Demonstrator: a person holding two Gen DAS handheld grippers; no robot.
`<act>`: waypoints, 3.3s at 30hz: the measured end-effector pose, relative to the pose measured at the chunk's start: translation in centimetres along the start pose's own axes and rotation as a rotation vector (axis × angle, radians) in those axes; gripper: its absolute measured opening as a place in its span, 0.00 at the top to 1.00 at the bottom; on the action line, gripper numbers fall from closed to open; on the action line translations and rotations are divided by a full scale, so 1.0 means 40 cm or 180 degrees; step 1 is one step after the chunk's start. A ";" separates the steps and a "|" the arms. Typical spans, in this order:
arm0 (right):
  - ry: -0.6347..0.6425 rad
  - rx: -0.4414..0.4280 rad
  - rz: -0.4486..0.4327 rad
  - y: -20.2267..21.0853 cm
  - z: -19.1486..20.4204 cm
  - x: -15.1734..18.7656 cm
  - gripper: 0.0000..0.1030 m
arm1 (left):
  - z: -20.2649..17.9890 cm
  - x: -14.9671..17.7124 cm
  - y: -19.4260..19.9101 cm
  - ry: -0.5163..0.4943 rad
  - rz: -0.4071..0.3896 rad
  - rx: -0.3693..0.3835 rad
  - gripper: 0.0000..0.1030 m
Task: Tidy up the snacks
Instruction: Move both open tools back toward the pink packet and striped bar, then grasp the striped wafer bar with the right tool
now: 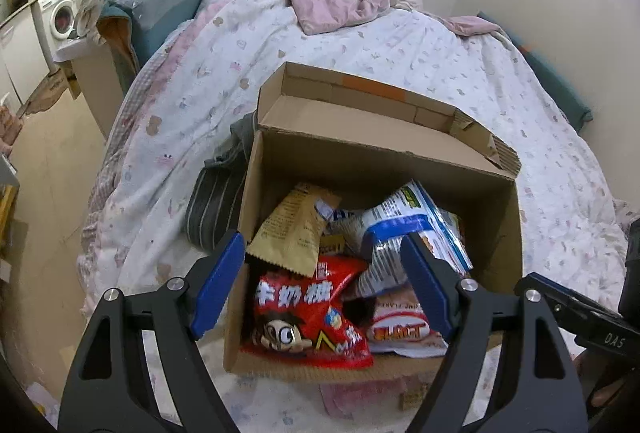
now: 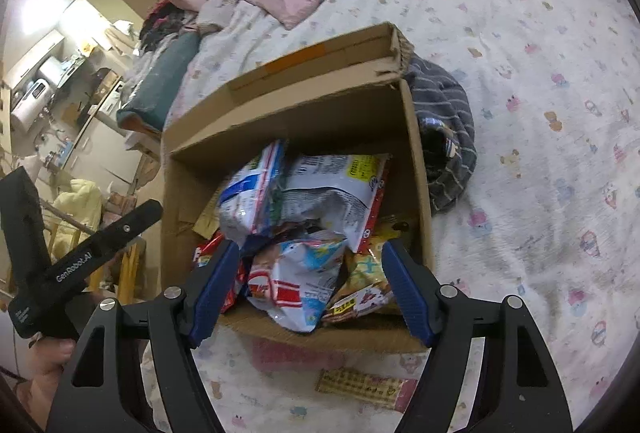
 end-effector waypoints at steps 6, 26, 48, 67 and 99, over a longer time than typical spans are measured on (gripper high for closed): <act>0.0086 -0.0005 -0.0053 0.039 0.015 0.017 0.26 | 0.027 0.010 0.044 0.0027 -0.0070 -0.0064 0.25; 0.0060 0.0065 0.0014 0.131 -0.033 0.162 0.02 | 0.052 0.123 0.186 -0.0059 -0.0259 -0.0197 0.01; -0.0094 0.0704 0.0956 -0.068 -0.148 0.321 0.02 | 0.056 0.237 0.134 0.0046 0.0337 -0.0128 0.01; 0.1653 0.0893 0.1585 -0.222 -0.044 0.410 0.31 | 0.159 0.276 0.120 0.0170 0.0455 -0.0229 0.01; 0.0284 0.0258 0.0670 0.130 -0.192 0.266 0.71 | -0.221 0.415 -0.230 -0.1659 0.1233 0.0033 0.01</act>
Point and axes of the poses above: each gripper's, at about its wrist camera, not at the fingertips, and y roughly against the way its jaws point, z to its left, x to its underside, the point moved 9 cm from there along -y, roughly the way its jaws point, and after that the axes turned 2 degrees about -y, right-handed, at the moved point
